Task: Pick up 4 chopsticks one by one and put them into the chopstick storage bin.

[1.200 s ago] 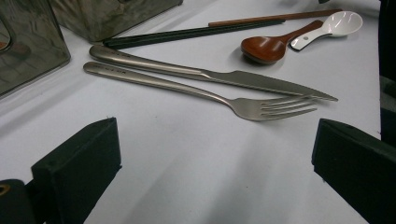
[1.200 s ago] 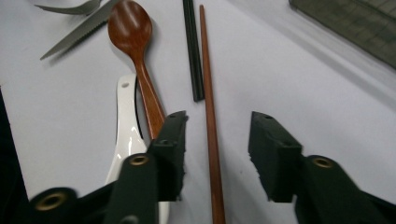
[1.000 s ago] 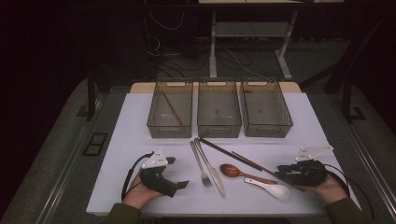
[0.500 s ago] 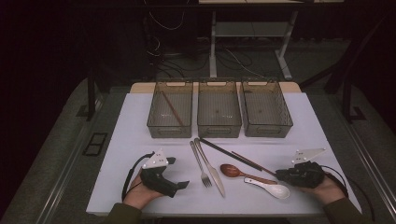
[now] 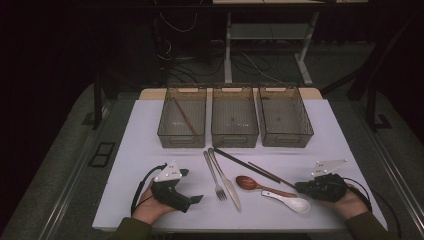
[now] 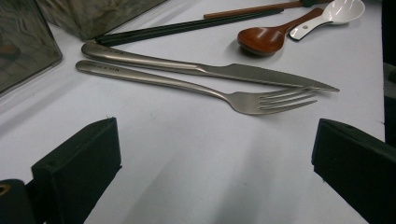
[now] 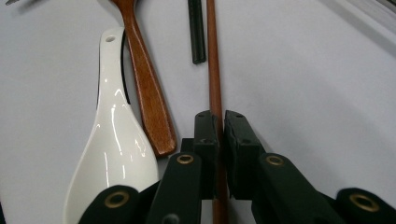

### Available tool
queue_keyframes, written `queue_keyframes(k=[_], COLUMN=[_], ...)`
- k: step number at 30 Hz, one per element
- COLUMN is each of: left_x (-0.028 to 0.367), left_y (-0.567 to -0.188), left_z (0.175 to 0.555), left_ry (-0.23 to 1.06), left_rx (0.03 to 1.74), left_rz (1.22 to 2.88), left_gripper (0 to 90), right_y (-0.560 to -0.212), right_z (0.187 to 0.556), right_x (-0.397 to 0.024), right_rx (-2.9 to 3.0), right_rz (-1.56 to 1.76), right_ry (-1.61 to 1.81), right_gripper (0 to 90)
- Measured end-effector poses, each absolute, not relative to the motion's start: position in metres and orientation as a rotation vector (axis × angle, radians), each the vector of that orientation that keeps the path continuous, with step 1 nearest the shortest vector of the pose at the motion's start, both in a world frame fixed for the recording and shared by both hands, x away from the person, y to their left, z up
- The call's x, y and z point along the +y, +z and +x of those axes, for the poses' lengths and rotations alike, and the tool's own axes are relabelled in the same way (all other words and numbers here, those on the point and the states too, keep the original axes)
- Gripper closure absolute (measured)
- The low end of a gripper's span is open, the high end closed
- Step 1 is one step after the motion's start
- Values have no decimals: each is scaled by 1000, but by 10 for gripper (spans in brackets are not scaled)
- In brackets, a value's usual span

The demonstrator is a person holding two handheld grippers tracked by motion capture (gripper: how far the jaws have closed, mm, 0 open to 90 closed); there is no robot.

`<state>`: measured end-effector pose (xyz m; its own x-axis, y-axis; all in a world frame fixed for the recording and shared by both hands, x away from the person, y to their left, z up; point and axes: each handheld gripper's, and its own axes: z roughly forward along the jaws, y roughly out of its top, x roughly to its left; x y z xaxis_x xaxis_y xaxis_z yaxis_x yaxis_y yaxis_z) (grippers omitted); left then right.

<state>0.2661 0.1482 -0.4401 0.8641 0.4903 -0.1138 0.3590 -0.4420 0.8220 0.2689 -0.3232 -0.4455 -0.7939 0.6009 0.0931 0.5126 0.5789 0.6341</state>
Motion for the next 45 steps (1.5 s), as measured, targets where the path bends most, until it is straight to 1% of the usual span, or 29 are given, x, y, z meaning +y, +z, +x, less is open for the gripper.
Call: queue_keyframes(k=[5,12,25,45], left_x=[148,149,147,146], left_y=[-440,-439,-440,-440], left_z=[266,267,268,269], left_ry=[174,173,166,161], left_rx=[612,607,608,603], left_rz=[2079,2076,2075,2076], left_gripper=[1,1,1,1], right_y=[-442,-435,-431,-412], right_z=[268,270,270,270], right_x=[-325,-335,-335,-338], right_rx=[2653,2612,2586,2529], right_rz=[923,950,953,919], right_ry=[985,1052,1068,1184], right_gripper=[839,839,839,839])
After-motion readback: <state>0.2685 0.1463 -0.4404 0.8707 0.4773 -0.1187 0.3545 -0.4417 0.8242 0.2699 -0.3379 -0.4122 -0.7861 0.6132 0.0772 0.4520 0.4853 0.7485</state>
